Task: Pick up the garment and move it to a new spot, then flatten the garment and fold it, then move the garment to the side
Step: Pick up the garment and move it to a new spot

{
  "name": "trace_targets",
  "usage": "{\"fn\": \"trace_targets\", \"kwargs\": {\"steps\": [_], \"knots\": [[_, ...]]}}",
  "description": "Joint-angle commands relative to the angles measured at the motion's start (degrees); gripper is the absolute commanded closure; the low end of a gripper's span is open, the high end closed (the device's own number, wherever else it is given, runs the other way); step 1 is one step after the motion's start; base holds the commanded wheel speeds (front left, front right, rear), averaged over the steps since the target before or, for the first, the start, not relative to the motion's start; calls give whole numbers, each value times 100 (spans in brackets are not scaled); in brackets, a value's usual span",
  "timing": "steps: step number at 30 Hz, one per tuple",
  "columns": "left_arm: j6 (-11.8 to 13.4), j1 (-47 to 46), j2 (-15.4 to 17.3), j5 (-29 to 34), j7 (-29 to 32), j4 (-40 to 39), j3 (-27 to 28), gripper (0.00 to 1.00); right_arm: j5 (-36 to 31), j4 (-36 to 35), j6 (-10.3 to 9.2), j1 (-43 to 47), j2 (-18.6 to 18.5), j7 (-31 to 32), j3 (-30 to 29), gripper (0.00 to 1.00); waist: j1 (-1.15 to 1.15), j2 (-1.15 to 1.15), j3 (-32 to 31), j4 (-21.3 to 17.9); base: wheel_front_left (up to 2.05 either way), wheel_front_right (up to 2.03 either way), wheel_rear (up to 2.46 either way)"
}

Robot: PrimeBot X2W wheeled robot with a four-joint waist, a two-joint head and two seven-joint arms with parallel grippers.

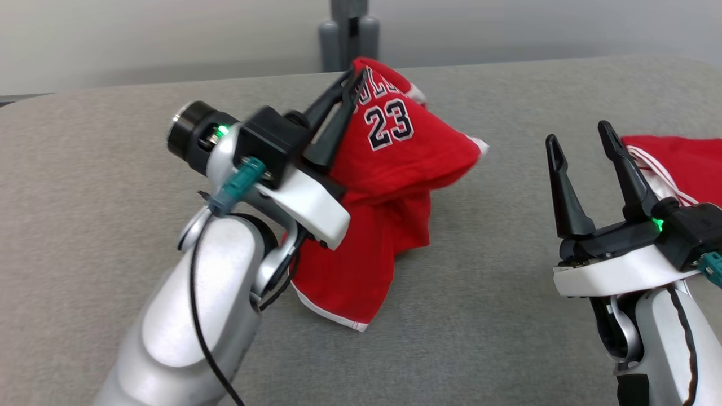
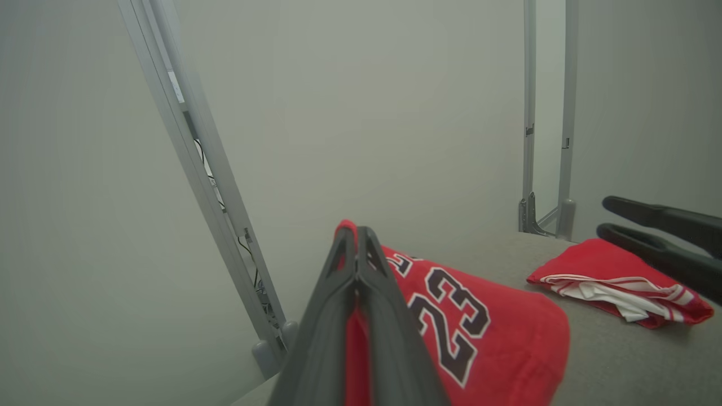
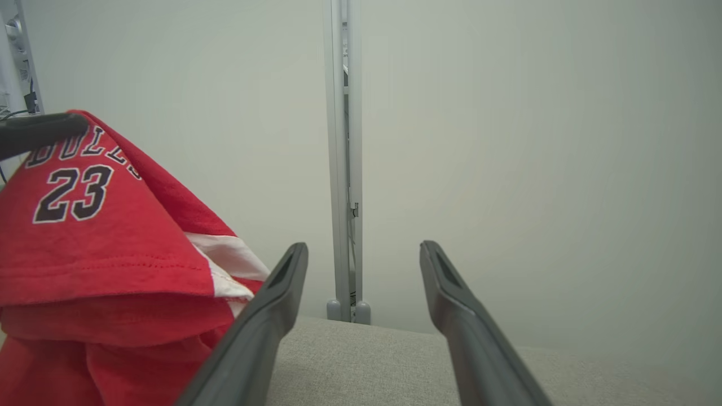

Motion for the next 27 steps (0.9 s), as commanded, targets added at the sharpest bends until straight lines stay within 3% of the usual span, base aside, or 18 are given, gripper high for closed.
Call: {"fn": "trace_targets", "kwargs": {"steps": [1, 10, 11, 12, 13, 19, 27], "knots": [[91, 35, -11, 146, -67, 81, -89, 100, 8, -37, 2, -18, -2, -54, -51, 0, 0, 0, 161, -340, 0, 0, 0], [376, 56, -234, 492, -404, 1395, -893, 100, 114, 2, 2, -88, 168, -94, -151, 0, 0, 0, 511, -1190, 0, 0, 0], [373, 82, -238, 483, -395, 1584, -972, 73, 124, 18, 2, -88, 188, -95, -158, 0, 0, 0, 520, -1252, 0, 0, 0], [339, 96, -251, 496, -393, 1775, -1066, 19, 130, 41, 2, -83, 206, -97, -151, 0, 0, 0, 520, -1300, 0, 0, 0], [335, 116, -261, 476, -402, 1932, -1119, 0, 140, 61, 2, -75, 221, -96, -145, 0, 0, 0, 511, -1336, 0, 0, 0], [522, 180, -286, 234, -681, 2447, -1121, 0, 114, 104, 2, 44, 262, -100, -236, 0, 0, 0, 358, -1310, 0, 0, 0], [749, 229, -270, -128, -1159, 2189, -798, 0, 23, 137, 2, 182, 220, -90, -347, 0, 0, 0, 31, -763, 0, 0, 0]]}}
